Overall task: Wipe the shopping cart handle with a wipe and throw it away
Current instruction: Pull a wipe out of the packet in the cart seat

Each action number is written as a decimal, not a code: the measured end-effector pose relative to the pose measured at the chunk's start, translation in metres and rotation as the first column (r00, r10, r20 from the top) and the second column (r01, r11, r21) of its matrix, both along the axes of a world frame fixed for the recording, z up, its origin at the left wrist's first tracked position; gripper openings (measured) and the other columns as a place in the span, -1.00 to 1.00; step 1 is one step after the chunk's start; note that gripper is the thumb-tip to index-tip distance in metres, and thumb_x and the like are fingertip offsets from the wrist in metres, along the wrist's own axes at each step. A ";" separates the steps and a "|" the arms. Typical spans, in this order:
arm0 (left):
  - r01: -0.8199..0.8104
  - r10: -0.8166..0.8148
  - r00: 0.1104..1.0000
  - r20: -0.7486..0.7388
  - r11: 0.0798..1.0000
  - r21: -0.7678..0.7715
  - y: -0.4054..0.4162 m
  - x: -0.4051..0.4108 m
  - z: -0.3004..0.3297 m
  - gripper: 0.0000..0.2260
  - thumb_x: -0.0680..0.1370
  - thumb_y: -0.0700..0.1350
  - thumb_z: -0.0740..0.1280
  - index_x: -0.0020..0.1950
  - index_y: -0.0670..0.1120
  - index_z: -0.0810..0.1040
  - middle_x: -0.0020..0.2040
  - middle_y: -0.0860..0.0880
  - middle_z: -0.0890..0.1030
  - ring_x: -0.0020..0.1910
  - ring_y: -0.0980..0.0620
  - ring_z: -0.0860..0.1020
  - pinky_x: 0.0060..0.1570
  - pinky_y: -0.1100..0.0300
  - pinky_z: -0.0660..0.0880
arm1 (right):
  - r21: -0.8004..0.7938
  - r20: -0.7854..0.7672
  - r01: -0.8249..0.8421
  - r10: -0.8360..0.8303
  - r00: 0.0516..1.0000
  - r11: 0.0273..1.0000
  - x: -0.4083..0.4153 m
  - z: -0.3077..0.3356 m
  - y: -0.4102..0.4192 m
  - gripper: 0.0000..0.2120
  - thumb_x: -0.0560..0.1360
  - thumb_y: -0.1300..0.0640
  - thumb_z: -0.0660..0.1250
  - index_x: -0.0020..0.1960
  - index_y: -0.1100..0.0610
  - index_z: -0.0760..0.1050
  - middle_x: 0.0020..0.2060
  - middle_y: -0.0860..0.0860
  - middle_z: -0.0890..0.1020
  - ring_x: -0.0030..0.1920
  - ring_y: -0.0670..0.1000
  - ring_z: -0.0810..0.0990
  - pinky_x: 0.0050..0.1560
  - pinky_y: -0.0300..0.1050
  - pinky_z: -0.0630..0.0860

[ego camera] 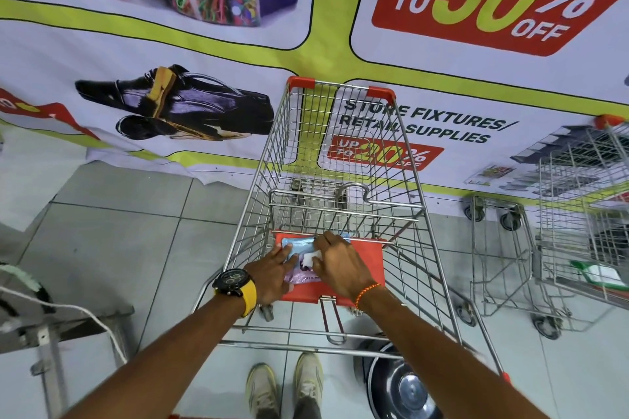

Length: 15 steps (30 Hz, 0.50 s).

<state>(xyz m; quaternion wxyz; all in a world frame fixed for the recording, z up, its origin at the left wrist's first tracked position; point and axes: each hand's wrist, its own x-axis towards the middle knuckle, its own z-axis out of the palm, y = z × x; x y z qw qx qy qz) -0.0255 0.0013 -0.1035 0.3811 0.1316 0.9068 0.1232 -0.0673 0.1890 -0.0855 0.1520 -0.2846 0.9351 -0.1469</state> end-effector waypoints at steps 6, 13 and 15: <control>-0.055 0.070 0.987 -0.147 0.993 0.107 0.001 -0.001 0.004 -0.56 0.60 -0.11 0.16 0.50 -0.07 0.24 0.55 -0.20 0.16 0.53 -0.17 0.12 0.49 0.05 0.13 | 0.062 0.057 0.036 -0.040 0.998 0.997 0.001 0.001 -0.013 -0.67 0.53 -0.03 0.41 0.10 0.21 0.50 0.04 0.15 0.57 0.04 0.23 0.58 0.01 0.14 0.60; -0.205 0.276 0.929 -0.248 0.939 0.278 0.004 -0.006 0.011 -0.73 0.52 -0.26 0.25 0.16 -0.12 0.63 0.23 -0.12 0.60 0.23 -0.14 0.52 0.23 0.14 0.42 | 0.121 0.040 0.057 -0.062 0.997 0.991 0.001 0.004 -0.017 -0.90 0.53 0.19 0.30 -0.02 0.19 0.57 -0.04 0.20 0.64 -0.06 0.31 0.65 -0.09 0.10 0.57; -0.201 0.276 0.930 -0.242 0.934 0.295 0.003 -0.006 0.011 -0.75 0.52 -0.24 0.26 0.12 -0.09 0.65 0.21 -0.11 0.61 0.22 -0.13 0.53 0.25 0.12 0.43 | 0.137 0.045 0.062 -0.068 0.997 0.989 0.002 0.004 -0.016 -0.90 0.55 0.18 0.28 -0.02 0.15 0.56 -0.07 0.20 0.67 -0.05 0.30 0.66 -0.05 0.11 0.57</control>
